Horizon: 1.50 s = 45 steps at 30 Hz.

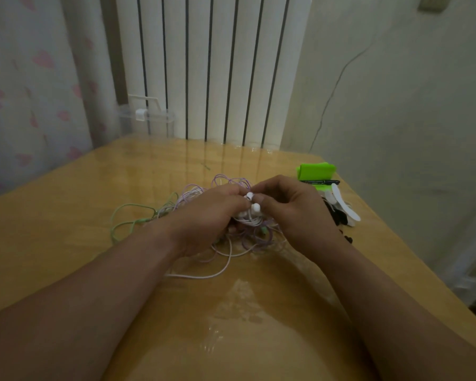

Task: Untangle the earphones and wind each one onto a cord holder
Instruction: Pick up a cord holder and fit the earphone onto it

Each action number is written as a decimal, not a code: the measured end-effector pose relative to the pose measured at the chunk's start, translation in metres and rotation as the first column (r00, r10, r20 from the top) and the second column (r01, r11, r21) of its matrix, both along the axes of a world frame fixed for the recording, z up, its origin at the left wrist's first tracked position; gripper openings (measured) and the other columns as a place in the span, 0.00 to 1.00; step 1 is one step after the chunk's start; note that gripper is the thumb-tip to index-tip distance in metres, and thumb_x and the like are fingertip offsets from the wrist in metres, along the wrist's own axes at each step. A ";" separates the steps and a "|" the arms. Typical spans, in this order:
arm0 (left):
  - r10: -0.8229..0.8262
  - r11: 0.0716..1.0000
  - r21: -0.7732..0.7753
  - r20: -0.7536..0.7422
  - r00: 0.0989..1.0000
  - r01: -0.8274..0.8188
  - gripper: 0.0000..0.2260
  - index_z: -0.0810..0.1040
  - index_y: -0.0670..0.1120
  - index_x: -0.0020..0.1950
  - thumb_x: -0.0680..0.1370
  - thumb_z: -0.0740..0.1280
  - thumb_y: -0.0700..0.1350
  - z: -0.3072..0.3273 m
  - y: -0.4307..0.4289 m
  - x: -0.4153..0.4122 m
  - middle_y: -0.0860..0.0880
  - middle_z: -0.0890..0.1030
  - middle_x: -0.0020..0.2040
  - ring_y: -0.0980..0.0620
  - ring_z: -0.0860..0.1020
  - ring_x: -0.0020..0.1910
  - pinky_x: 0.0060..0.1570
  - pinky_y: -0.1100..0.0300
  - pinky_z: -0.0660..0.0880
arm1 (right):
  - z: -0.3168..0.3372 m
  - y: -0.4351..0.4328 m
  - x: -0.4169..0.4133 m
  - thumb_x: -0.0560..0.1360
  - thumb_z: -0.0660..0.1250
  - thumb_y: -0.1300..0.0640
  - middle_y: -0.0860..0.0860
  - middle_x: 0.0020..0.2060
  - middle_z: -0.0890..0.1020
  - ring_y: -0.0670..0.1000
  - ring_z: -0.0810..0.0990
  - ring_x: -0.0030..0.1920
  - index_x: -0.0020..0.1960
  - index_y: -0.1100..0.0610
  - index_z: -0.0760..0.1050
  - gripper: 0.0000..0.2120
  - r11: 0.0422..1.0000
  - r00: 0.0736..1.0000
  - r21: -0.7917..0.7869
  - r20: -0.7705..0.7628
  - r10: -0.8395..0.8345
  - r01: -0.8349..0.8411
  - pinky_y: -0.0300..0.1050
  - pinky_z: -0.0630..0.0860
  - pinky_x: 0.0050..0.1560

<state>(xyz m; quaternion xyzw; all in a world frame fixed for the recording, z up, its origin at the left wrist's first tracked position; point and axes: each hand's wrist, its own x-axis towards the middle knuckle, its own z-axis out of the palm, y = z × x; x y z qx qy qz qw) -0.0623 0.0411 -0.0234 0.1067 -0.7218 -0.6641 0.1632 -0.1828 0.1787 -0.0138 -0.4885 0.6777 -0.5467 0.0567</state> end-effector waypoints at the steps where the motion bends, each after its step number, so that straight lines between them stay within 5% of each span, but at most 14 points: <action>1: -0.017 1.000 -0.010 -0.002 1.000 0.017 0.17 0.78 0.36 0.61 0.77 0.64 0.45 0.000 -0.001 0.001 0.37 0.80 0.49 0.41 0.73 0.44 0.37 0.54 0.67 | -0.001 0.000 0.000 0.79 0.73 0.58 0.48 0.42 0.88 0.46 0.86 0.44 0.52 0.55 0.84 0.03 1.000 1.000 -0.010 0.005 -0.015 0.016 0.41 0.83 0.46; 5: -0.054 0.998 0.040 -0.032 0.998 0.056 0.15 0.78 0.35 0.60 0.86 0.62 0.47 0.000 0.001 0.002 0.38 0.82 0.48 0.45 0.78 0.41 0.34 0.60 0.72 | 0.001 0.000 -0.003 0.79 0.72 0.61 0.48 0.43 0.88 0.46 0.87 0.45 0.52 0.55 0.85 0.05 1.000 0.999 0.008 0.038 0.007 -0.007 0.41 0.83 0.47; 9: 0.118 0.992 0.057 -0.055 0.991 -0.115 0.11 0.81 0.42 0.55 0.87 0.60 0.45 -0.001 0.002 -0.001 0.42 0.82 0.46 0.46 0.77 0.42 0.35 0.58 0.72 | 0.001 0.000 -0.001 0.81 0.66 0.63 0.46 0.51 0.87 0.45 0.85 0.52 0.58 0.49 0.85 0.13 0.995 0.999 0.088 0.000 0.052 -0.052 0.44 0.83 0.53; 13: 0.224 0.972 0.095 -0.115 0.968 -0.214 0.12 0.83 0.43 0.54 0.86 0.61 0.43 0.009 -0.004 0.002 0.45 0.83 0.45 0.47 0.77 0.43 0.38 0.56 0.71 | 0.001 -0.003 0.002 0.83 0.64 0.60 0.44 0.50 0.85 0.44 0.84 0.49 0.61 0.49 0.81 0.11 1.000 0.997 -0.005 0.082 -0.004 0.005 0.42 0.82 0.47; 21: 0.286 0.955 0.097 -0.067 0.956 -0.279 0.10 0.80 0.48 0.61 0.86 0.61 0.47 0.015 0.000 0.009 0.41 0.84 0.54 0.43 0.83 0.49 0.44 0.53 0.76 | 0.005 -0.018 0.018 0.83 0.67 0.49 0.43 0.50 0.83 0.41 0.81 0.51 0.57 0.44 0.83 0.08 0.996 0.979 -0.009 -0.182 -0.093 0.093 0.45 0.80 0.51; 26: 0.341 0.937 0.116 -0.106 0.934 -0.329 0.09 0.79 0.49 0.53 0.84 0.62 0.52 0.030 -0.012 0.020 0.47 0.79 0.42 0.51 0.74 0.35 0.34 0.58 0.68 | 0.033 -0.040 0.036 0.85 0.64 0.49 0.44 0.46 0.83 0.43 0.82 0.46 0.55 0.46 0.83 0.09 0.991 0.980 0.111 -0.192 -0.050 0.072 0.50 0.81 0.50; 32: 0.510 0.860 0.056 -0.101 0.854 -0.507 0.05 0.75 0.47 0.52 0.85 0.61 0.46 0.029 -0.054 0.057 0.44 0.77 0.43 0.49 0.73 0.34 0.30 0.60 0.68 | 0.037 -0.070 0.061 0.84 0.65 0.51 0.42 0.50 0.84 0.42 0.83 0.51 0.61 0.49 0.82 0.10 0.992 0.988 0.129 -0.155 0.019 0.002 0.51 0.82 0.55; 39: 0.683 0.714 -0.166 -0.054 0.729 -0.681 0.08 0.73 0.46 0.50 0.86 0.60 0.48 0.012 -0.144 0.092 0.44 0.78 0.45 0.49 0.74 0.36 0.36 0.56 0.68 | 0.021 -0.108 0.071 0.84 0.64 0.51 0.46 0.49 0.85 0.49 0.83 0.51 0.58 0.52 0.83 0.10 0.997 0.996 0.065 -0.082 -0.022 0.027 0.60 0.81 0.56; 43: 0.664 0.673 -0.466 0.041 0.746 -0.574 0.09 0.70 0.49 0.47 0.86 0.60 0.48 -0.019 -0.162 0.087 0.47 0.79 0.47 0.47 0.77 0.46 0.41 0.55 0.70 | 0.000 -0.115 0.063 0.84 0.64 0.52 0.46 0.47 0.84 0.46 0.82 0.49 0.57 0.52 0.83 0.10 0.994 0.991 0.033 -0.089 -0.099 0.102 0.50 0.79 0.50; 45: 0.680 0.595 -0.651 0.097 0.726 -0.471 0.09 0.70 0.51 0.46 0.86 0.59 0.50 -0.026 -0.169 0.086 0.45 0.81 0.53 0.42 0.77 0.54 0.52 0.51 0.73 | -0.008 -0.114 0.058 0.84 0.65 0.53 0.46 0.47 0.84 0.45 0.81 0.49 0.56 0.52 0.83 0.09 0.989 0.981 0.032 -0.141 -0.137 0.142 0.46 0.76 0.47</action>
